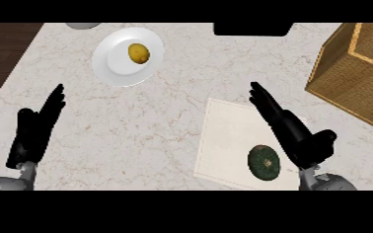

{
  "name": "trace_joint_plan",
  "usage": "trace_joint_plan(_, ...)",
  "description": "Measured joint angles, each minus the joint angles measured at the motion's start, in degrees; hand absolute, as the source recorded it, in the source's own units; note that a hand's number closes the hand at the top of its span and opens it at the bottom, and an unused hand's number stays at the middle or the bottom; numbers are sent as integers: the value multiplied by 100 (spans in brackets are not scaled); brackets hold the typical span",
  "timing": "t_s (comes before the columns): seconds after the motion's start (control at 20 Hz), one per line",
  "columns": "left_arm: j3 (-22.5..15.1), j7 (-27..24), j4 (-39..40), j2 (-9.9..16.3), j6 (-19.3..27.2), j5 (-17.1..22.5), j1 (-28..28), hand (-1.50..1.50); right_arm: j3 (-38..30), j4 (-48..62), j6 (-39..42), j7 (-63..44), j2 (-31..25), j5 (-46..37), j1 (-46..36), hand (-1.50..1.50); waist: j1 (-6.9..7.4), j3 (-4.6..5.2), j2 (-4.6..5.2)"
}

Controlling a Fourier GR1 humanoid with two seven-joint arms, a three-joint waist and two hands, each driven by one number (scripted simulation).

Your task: Pick the squash from the placemat and place it in the basket

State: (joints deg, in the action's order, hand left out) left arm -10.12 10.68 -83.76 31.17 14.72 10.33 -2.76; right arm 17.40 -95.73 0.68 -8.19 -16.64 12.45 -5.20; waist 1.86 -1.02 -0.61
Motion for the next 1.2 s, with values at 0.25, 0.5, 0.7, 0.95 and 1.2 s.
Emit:
trace_joint_plan(0.25,325,-47,-108,24,-102,260,-81,0,-1043,-371,-185,770,-197,210,-152,150,-206,68,18)
trace_joint_plan(0.5,363,-2,-87,-214,-262,564,-383,0,-963,-651,-264,1542,-862,-1125,-316,-150,-282,107,41)
trace_joint_plan(0.7,363,-49,136,-374,-400,667,-599,0,-117,-741,-1293,1584,-293,-2674,-338,-150,-238,114,59)
trace_joint_plan(0.95,424,-48,280,-413,-539,711,-709,0,716,-888,-2097,226,525,-4379,-621,-150,-211,118,44)
trace_joint_plan(1.2,483,-76,365,-395,-608,710,-710,0,899,-1167,-1341,-1933,716,-5314,-1149,-150,-244,135,8)
